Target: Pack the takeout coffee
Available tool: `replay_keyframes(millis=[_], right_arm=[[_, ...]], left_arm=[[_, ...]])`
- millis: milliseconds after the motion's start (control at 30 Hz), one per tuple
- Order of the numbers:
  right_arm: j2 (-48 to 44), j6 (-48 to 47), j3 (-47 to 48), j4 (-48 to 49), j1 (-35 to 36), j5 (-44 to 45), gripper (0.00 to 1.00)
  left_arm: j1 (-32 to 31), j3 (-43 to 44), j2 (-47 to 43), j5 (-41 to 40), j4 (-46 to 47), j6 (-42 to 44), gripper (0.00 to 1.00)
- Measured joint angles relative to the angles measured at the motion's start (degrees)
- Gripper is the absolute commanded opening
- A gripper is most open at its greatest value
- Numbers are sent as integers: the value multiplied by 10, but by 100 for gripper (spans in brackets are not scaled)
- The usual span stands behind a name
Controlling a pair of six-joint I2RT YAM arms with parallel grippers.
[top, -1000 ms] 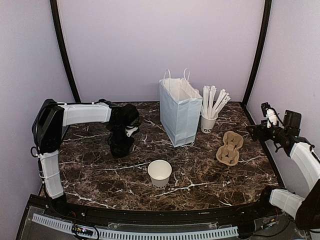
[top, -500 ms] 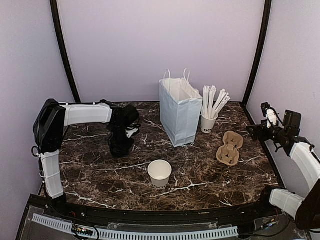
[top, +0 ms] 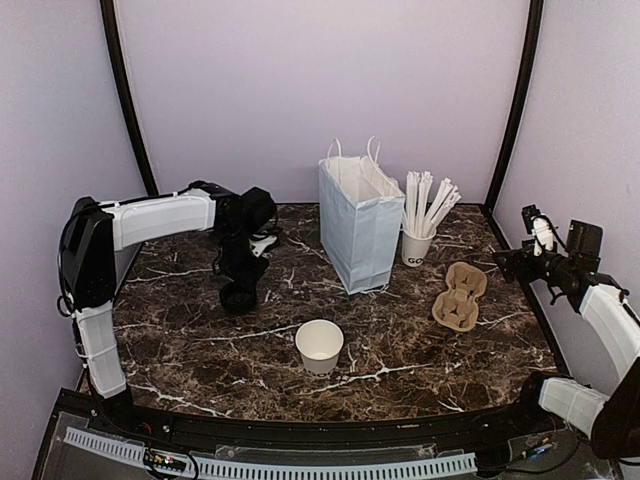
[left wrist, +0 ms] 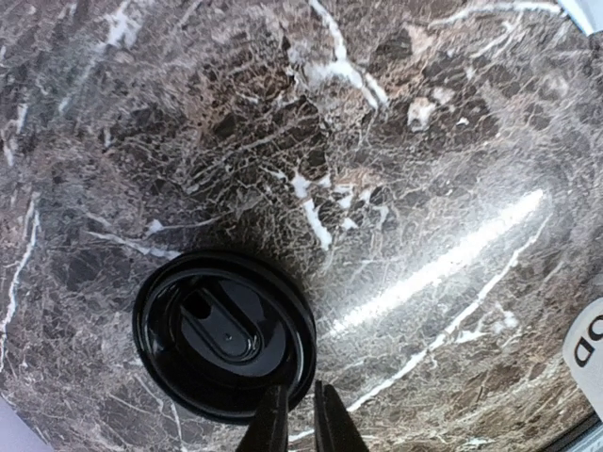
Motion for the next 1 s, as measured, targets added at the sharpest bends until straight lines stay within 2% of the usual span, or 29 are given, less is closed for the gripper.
replay_keyframes(millis=[100, 233, 400, 500, 800, 1000], right_arm=[[2, 0, 0, 0, 0, -2, 98], [2, 0, 0, 0, 0, -2, 98], [3, 0, 0, 0, 0, -2, 98], [3, 0, 0, 0, 0, -2, 97], [3, 0, 0, 0, 0, -2, 97], [5, -2, 0, 0, 0, -2, 98]], left_arm=[[0, 10, -29, 1, -7, 2, 28], [0, 15, -55, 5, -10, 4, 36], [0, -9, -46, 3, -2, 5, 48], [0, -24, -25, 1, 7, 4, 46], [0, -34, 15, -7, 30, 0, 30], [0, -43, 16, -7, 38, -3, 28]])
